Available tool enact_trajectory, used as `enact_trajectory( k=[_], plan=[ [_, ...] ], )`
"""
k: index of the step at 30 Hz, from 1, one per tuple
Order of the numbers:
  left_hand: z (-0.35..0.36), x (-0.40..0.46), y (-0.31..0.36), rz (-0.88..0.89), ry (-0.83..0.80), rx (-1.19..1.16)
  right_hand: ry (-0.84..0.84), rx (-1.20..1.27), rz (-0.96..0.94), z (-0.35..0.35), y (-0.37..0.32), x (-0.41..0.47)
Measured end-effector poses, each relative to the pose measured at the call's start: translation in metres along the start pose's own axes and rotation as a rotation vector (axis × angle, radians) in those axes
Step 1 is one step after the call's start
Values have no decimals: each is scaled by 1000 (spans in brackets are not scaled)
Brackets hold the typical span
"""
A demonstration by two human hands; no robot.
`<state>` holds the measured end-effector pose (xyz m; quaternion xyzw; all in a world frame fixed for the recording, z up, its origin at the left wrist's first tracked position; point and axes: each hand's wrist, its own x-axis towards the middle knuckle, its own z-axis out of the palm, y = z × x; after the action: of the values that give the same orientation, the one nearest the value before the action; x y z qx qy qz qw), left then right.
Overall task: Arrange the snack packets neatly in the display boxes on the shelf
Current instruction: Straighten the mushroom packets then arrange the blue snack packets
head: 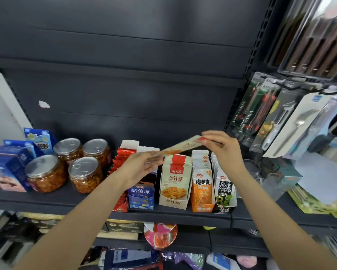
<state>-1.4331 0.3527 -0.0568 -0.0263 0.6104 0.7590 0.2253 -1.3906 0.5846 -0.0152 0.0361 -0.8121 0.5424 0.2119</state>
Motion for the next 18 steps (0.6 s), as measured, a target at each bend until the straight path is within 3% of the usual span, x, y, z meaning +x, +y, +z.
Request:
enact_trajectory(
  k=[3,7,14,18],
  plan=[
    [-5,-7,4,122,-30,-39,40,-60,68,-2,7,-5],
    [-3,-21,9,272,9,94,-61,375,314,-5,7,-15],
    [-1,-37,9,580,112,519,-86,304,222,2,15,-22],
    [-2,-39,5,656,154,649,-90,296,199,6,15,-23]
  ],
)
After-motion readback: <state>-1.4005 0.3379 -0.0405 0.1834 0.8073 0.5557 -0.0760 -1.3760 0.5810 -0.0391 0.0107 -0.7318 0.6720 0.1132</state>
